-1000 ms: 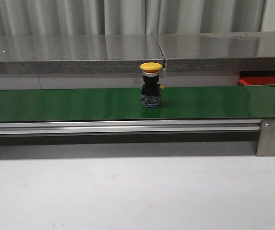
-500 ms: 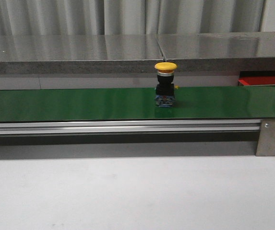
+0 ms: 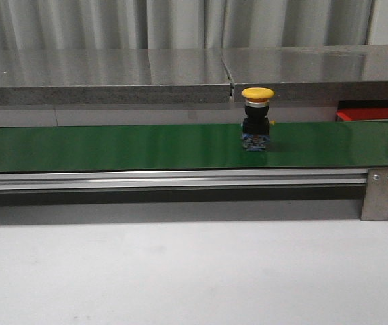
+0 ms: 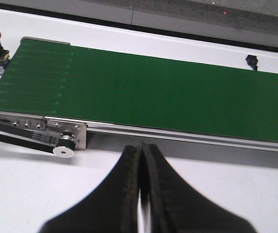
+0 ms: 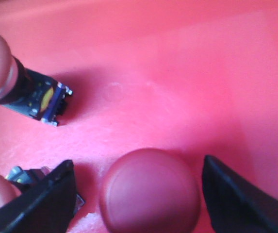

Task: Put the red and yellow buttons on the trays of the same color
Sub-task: 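Move the right gripper to the belt's end and grasp the yellow button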

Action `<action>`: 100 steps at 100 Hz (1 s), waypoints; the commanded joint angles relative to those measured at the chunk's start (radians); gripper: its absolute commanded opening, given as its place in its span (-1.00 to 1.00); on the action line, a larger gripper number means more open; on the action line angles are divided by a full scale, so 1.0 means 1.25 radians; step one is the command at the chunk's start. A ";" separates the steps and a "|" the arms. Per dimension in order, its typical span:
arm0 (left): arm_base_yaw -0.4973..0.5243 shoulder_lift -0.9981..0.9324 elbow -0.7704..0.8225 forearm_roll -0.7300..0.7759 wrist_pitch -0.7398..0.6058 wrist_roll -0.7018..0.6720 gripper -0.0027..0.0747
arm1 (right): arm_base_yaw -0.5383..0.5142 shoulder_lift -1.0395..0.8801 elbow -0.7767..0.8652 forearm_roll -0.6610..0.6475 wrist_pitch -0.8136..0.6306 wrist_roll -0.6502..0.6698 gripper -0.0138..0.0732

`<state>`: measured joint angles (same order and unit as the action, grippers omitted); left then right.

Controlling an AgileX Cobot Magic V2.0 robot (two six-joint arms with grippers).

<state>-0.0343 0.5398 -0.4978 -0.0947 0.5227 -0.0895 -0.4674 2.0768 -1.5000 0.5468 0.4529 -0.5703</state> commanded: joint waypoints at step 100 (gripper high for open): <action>-0.007 0.001 -0.023 -0.009 -0.054 0.000 -0.98 | 0.101 -0.503 0.302 0.019 0.089 -0.062 0.56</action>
<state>-0.0343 0.5398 -0.4978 -0.0947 0.5227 -0.0895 -0.3702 1.5355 -1.1641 0.5468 0.6215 -0.6200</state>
